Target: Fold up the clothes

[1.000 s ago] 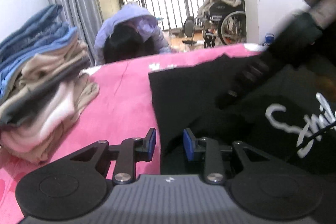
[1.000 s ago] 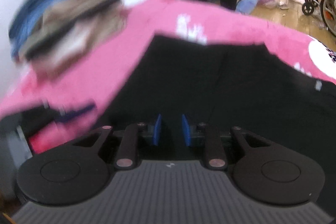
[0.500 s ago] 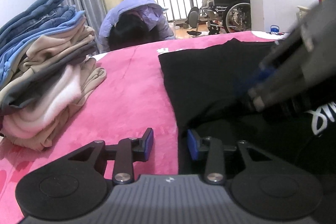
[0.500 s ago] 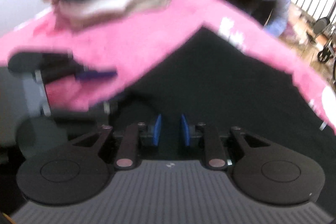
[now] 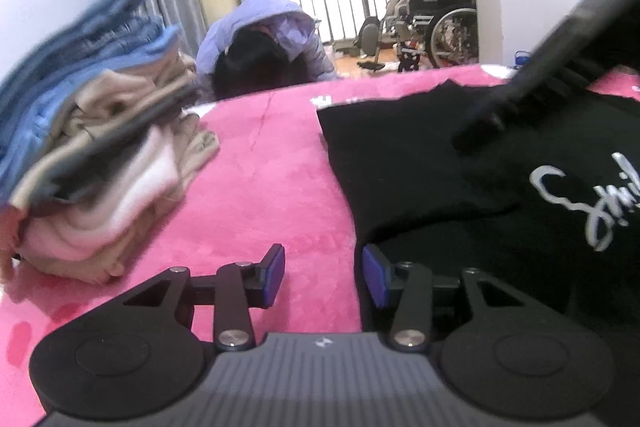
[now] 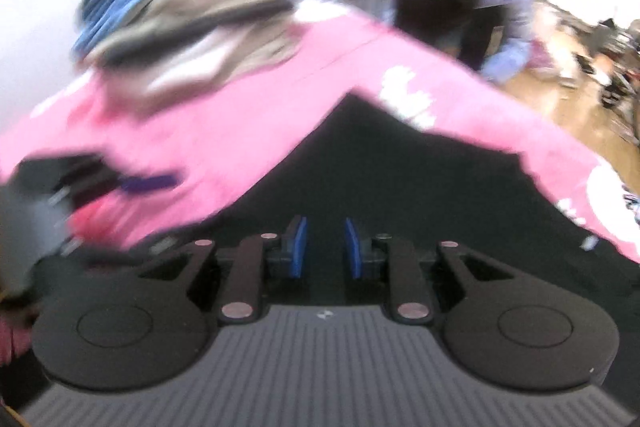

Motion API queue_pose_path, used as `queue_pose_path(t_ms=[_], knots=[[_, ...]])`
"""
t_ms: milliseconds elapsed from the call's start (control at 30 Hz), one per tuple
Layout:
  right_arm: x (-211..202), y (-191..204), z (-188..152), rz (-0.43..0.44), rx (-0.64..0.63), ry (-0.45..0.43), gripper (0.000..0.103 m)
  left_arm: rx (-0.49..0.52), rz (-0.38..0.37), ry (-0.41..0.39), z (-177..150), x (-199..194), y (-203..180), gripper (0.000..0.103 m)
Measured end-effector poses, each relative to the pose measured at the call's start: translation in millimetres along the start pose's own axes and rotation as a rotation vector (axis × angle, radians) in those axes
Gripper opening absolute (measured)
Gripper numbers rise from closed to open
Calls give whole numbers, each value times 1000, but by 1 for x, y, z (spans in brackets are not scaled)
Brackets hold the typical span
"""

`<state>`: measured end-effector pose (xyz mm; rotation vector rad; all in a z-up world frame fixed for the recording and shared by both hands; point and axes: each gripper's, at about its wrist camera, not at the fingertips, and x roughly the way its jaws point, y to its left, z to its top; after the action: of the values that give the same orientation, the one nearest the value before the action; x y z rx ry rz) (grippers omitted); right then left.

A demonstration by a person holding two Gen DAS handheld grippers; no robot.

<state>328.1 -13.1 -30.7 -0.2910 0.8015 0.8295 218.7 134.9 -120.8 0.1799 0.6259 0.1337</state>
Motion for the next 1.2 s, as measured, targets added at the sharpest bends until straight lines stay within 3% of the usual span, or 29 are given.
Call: queue_pose_path(t_ms=[67, 167, 333, 433, 533, 667, 733, 867, 933, 1033, 1200], knots=[[5, -21, 9, -32, 86, -27, 20, 16, 4, -36, 4, -10, 0, 44], [22, -44, 23, -47, 199, -51, 20, 37, -49, -80, 15, -9, -11, 44], [68, -63, 33, -62, 352, -28, 20, 35, -124, -13, 17, 23, -41, 44], [88, -75, 29, -132, 425, 15, 19, 41, -113, 11, 10, 29, -47, 43], [82, -77, 30, -161, 467, -14, 21, 43, -117, 7, 7, 27, -48, 43], [62, -51, 42, -68, 375, -82, 21, 36, -125, 8, 6, 25, -47, 43], [69, -36, 49, 5, 324, -52, 21, 31, -125, 8, 4, 24, -47, 43], [107, -18, 61, 60, 278, 34, 19, 33, -125, 8, 3, 22, -48, 43], [128, -26, 64, 29, 338, 50, 17, 31, -126, 6, 2, 21, -48, 43], [138, -50, 68, 36, 509, -19, 17, 25, -130, 5, 1, 21, -48, 43], [123, -68, 70, 22, 624, -75, 18, 17, -139, 7, 2, 18, -47, 43]])
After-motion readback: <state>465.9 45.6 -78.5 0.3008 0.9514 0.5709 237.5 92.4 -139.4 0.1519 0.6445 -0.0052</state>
